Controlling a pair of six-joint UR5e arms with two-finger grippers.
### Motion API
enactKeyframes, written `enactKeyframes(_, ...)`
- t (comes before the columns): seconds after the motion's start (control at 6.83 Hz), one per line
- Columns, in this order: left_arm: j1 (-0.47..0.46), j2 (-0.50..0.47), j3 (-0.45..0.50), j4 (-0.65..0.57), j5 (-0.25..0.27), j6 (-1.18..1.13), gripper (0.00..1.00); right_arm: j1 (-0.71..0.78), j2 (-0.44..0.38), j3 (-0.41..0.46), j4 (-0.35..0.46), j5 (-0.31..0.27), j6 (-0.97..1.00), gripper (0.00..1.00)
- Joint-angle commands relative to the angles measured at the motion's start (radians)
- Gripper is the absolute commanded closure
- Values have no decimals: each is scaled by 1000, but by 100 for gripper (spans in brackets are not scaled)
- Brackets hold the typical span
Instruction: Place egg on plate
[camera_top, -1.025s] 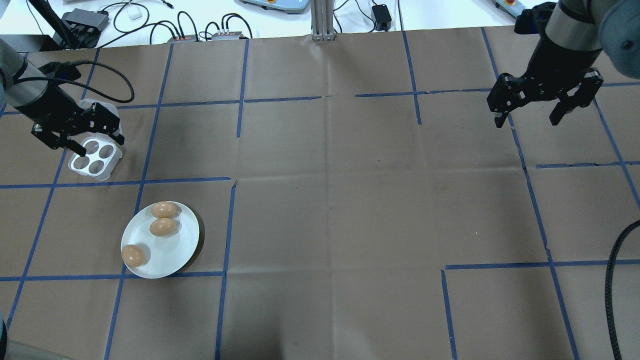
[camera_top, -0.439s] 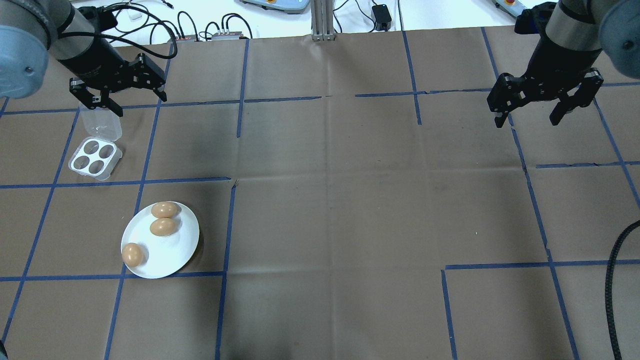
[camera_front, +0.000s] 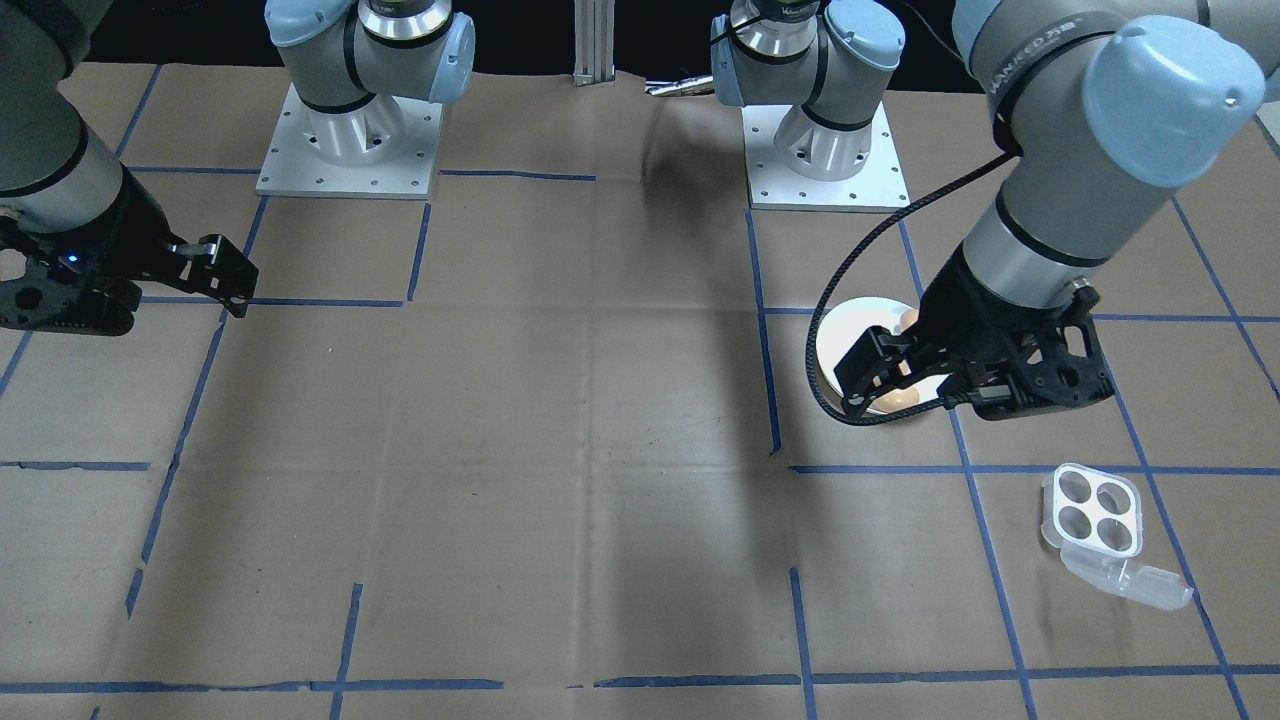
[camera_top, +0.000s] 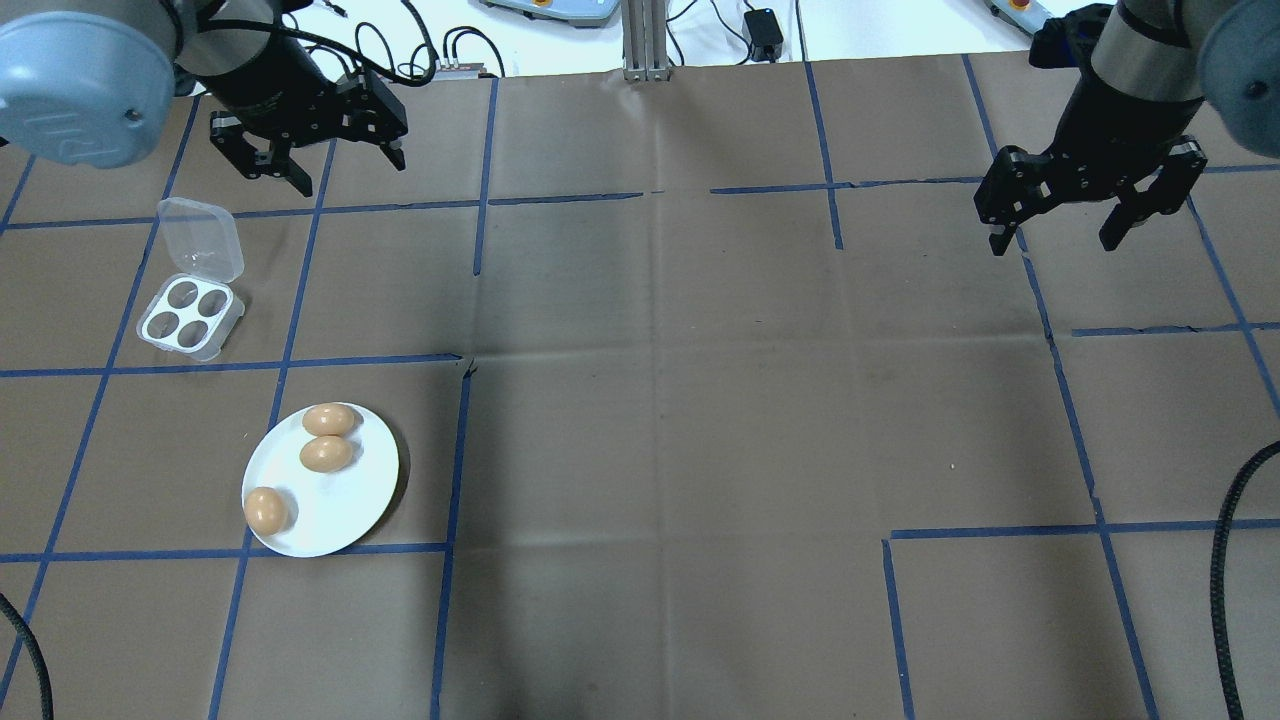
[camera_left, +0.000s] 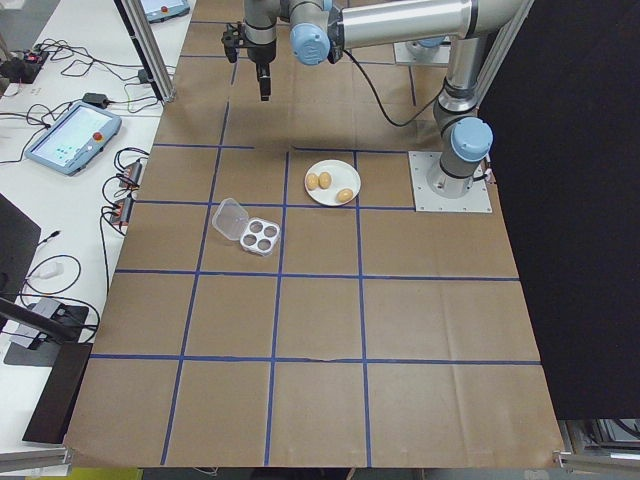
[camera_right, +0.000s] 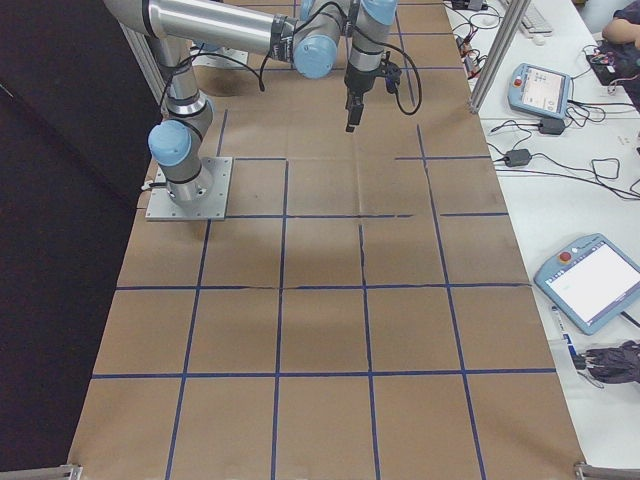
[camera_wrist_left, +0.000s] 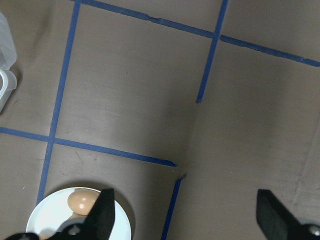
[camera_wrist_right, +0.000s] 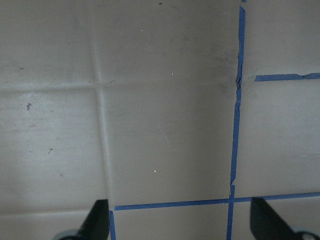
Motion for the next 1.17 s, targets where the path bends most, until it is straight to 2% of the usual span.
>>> enactKeyframes(0.0, -97, 2, 1, 4, 181, -47, 1, 0, 0, 0, 0, 0, 0, 0)
enactKeyframes(0.15, -107, 20, 9, 15, 181, -62, 0, 0, 0, 0, 0, 0, 0, 0)
enactKeyframes(0.29, -104, 60, -14, 19, 155, -71, 0, 0, 0, 0, 0, 0, 0, 0)
enactKeyframes(0.44, -96, 112, -31, 19, 44, -74, 0, 0, 0, 0, 0, 0, 0, 0)
enactKeyframes(0.59, -91, 150, -74, 7, 41, -65, 0, 0, 0, 0, 0, 0, 0, 0)
enactKeyframes(0.73, -90, 172, -144, 47, 38, -71, 0, 0, 0, 0, 0, 0, 0, 0)
enactKeyframes(1.03, -87, 192, -151, 67, 69, -57, 0, 0, 0, 0, 0, 0, 0, 0)
